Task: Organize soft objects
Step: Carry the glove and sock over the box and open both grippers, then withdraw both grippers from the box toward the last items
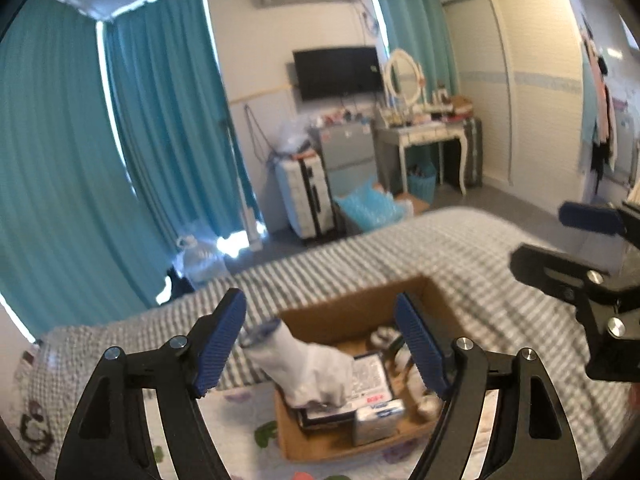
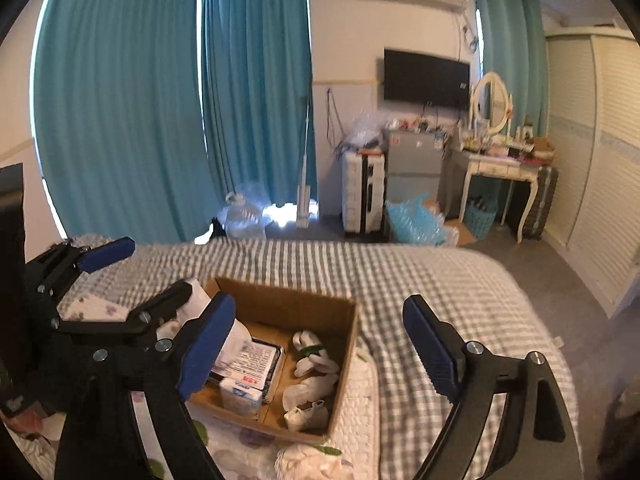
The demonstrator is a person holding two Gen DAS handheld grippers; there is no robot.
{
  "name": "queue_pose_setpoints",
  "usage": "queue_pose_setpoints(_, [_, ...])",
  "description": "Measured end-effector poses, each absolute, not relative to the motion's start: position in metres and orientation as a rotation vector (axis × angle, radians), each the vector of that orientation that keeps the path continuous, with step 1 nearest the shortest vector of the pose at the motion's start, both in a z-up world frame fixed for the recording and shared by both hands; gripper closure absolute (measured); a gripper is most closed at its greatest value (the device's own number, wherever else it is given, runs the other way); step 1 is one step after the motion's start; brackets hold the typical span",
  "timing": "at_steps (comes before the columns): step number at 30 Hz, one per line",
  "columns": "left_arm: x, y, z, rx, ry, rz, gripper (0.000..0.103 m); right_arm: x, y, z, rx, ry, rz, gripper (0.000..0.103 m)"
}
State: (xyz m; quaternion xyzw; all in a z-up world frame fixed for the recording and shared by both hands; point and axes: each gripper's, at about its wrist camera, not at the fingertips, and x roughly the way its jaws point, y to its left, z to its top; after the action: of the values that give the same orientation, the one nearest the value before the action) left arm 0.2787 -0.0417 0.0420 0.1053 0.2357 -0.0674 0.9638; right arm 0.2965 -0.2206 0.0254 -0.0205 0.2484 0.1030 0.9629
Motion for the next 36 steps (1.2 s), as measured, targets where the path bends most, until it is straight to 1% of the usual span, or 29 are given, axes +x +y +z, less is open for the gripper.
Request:
queue_pose_setpoints(4, [0.239,-0.035,0.096,0.153,0.425,-0.135,0.025,0.246,-0.232,0.075,-0.047,0.444,0.195,0.016])
queue_pose_setpoints(9, [0.166,-0.027,0.156,0.143,0.275,-0.093,0.025,0.177,-0.237,0.129,-0.088,0.35,0.182,0.016])
queue_pose_setpoints(10, [0.151,-0.028,0.166,0.143,0.238,-0.08,0.02,0.163,-0.235,0.137,-0.096,0.332,0.184,0.016])
queue_pose_setpoints(11, [0.136,-0.026,0.174,0.144,0.207,-0.074,0.011,0.149,-0.235,0.145,-0.102,0.312,0.188,0.015])
queue_pose_setpoints(16, [0.069,-0.017,0.189,0.123,0.072,-0.058,0.01,0.096,-0.23,0.168,-0.128,0.249,0.19,0.005])
queue_pose_setpoints(18, [0.055,-0.012,0.185,0.093,0.058,-0.054,0.01,0.085,-0.227,0.165,-0.136,0.246,0.188,0.001])
queue_pose_setpoints(24, [0.039,-0.001,0.15,0.053,0.083,-0.033,0.01,0.081,-0.224,0.13,-0.136,0.313,0.214,0.001])
queue_pose_setpoints(29, [0.061,-0.001,0.102,0.05,0.216,-0.014,0.01,0.095,-0.223,0.082,-0.126,0.364,0.239,0.001])
queue_pose_setpoints(36, [0.089,-0.004,0.039,-0.029,0.336,0.048,0.01,0.127,-0.221,0.016,-0.124,0.4,0.227,0.001])
